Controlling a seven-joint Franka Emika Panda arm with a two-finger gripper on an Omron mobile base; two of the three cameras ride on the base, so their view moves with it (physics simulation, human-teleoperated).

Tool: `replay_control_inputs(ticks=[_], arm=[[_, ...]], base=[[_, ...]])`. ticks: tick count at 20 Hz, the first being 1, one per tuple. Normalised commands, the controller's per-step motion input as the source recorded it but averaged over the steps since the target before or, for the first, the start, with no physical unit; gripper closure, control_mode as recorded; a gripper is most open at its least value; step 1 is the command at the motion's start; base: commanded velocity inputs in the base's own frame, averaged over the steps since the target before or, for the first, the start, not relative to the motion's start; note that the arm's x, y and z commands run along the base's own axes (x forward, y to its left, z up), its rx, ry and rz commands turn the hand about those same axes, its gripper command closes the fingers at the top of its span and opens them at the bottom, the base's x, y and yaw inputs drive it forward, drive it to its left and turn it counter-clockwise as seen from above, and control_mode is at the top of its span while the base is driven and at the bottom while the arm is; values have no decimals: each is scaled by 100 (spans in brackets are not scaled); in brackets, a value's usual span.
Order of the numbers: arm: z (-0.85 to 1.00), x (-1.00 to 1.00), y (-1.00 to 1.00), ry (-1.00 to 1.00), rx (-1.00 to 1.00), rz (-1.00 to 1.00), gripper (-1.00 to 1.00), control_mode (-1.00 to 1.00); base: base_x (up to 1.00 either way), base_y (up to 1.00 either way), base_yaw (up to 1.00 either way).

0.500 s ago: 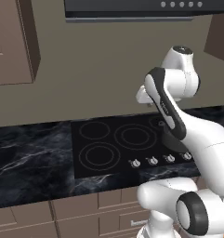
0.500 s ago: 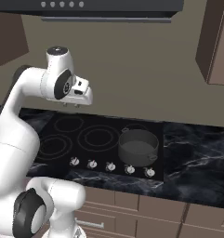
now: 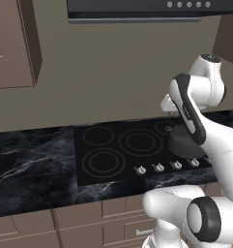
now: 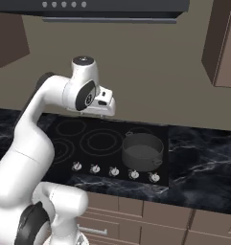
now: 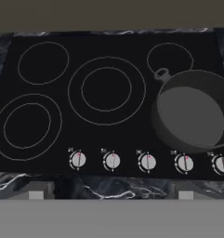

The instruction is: Turn on the front right burner of the stove.

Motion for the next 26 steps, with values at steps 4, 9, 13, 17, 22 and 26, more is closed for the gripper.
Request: replay_control_inputs(ticks=[4, 9, 13, 17, 22, 26], arm=[[-63, -8, -100, 8, 0, -5, -100, -100], [-76, 0, -100, 0, 8, 3, -100, -100], [-79, -4, -100, -6, 12, 8, -100, -100], [-46, -14, -54, -2, 1, 2, -100, -100], [-28, 0, -18, 1, 0, 0, -100, -100], [-34, 10, -25, 8, 0, 0, -100, -100]], base=[[0, 0, 0], [0, 0, 0], [0, 0, 0], [0, 0, 0], [0, 0, 0], [0, 0, 0]])
